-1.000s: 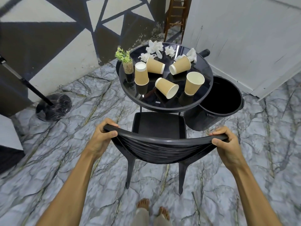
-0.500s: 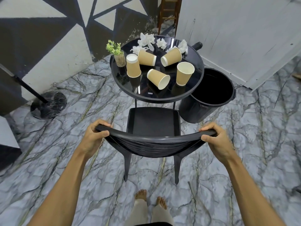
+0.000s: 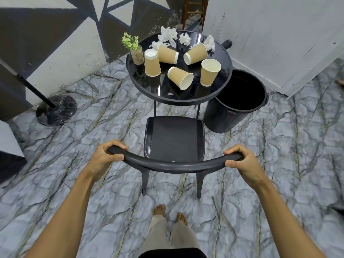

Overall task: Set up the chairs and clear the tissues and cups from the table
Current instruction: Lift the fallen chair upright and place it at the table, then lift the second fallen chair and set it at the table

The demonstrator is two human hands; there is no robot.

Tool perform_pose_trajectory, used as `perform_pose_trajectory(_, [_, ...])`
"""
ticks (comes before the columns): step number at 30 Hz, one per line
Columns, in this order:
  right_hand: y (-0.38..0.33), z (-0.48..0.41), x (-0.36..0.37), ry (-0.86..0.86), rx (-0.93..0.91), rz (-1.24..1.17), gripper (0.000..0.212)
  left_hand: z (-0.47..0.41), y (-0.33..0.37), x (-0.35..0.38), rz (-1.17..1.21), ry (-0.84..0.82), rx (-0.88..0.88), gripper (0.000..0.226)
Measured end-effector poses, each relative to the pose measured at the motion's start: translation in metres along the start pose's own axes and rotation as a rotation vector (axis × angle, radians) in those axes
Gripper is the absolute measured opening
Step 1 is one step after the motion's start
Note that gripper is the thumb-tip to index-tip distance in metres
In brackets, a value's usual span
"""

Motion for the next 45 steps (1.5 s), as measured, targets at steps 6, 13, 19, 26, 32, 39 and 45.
perform_pose_trajectory(6, [0.012,0.015,-0.009,0.021,0.013,-0.029,0.057,0.015,-0.005,0.006,-0.095,-0.050,-0.039,0.056])
perform_pose_trajectory(13, [0.016,0.024,-0.011,0.017,0.017,0.006,0.061,0.029,-0.015,0.010,-0.094,0.007,-0.039,0.059])
perform_pose_trajectory(19, [0.017,0.026,-0.010,-0.001,0.020,0.011,0.059,0.034,-0.016,0.011,-0.082,0.026,-0.051,0.066])
perform_pose_trajectory(26, [0.011,0.032,-0.009,-0.030,0.022,0.119,0.045,0.043,-0.007,0.013,-0.234,0.011,0.018,0.060])
perform_pose_trajectory(32, [0.005,0.044,-0.004,-0.037,0.009,0.272,0.061,0.054,0.002,0.014,-0.399,0.017,0.010,0.050])
perform_pose_trajectory(39, [0.002,0.068,0.010,0.073,-0.053,0.565,0.053,0.066,0.009,0.021,-0.732,0.037,0.056,0.036])
perform_pose_trajectory(45, [0.005,0.096,0.038,0.180,-0.100,0.849,0.056,0.080,0.009,0.031,-0.905,0.052,0.084,0.052])
Point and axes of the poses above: each hand's wrist, its own z-axis away from the middle knuckle, its own x-axis out of the palm, y = z × x, the point moved 1 cm from there along -z, towards the middle knuckle, and after that the axes turned 12 degrees about -z, right-handed, at the moved point
